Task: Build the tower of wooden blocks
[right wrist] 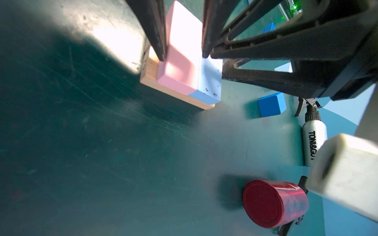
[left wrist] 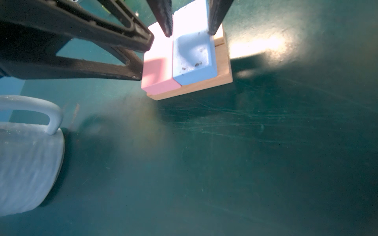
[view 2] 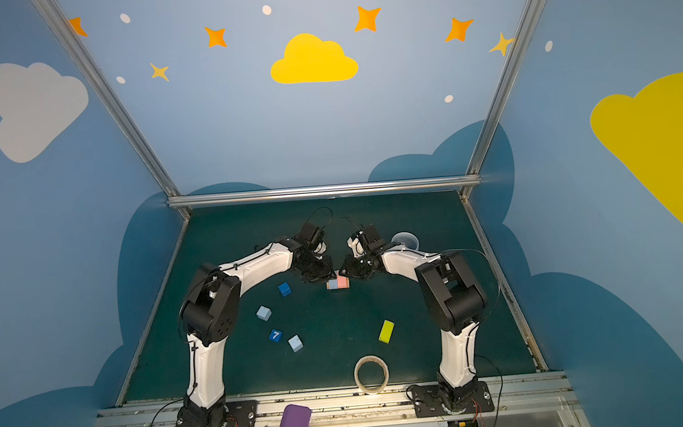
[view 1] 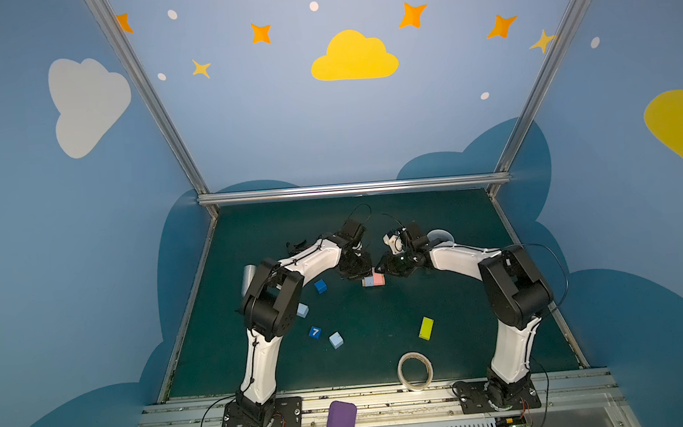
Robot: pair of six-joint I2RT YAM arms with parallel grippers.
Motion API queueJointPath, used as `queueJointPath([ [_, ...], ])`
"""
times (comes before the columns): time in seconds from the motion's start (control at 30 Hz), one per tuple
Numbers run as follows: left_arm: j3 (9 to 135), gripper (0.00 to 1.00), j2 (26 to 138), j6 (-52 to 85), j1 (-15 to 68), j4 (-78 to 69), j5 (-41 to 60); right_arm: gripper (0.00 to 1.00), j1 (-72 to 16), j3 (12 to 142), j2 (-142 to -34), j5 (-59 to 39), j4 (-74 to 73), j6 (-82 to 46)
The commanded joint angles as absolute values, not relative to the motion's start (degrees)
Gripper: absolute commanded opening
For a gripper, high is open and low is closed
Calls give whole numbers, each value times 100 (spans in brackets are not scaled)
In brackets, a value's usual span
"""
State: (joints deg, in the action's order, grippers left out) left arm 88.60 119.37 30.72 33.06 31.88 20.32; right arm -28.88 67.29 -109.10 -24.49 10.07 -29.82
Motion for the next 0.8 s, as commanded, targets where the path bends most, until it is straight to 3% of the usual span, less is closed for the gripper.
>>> queueJointPath([
  [0.0,9001,31,12029,3089,3322,3160,2073,29,-2918,6737,-10896,-2424,1027,-3045],
  [0.23,9051,33,12050,3068,3326,3245,1983,30,-2918,6748,-10890,-2390,1067,-3042],
  [0.77,9089,45,11732,3013,3313,3419,1690,44,-2918,6660,-10536,-2224,1212,-2970],
])
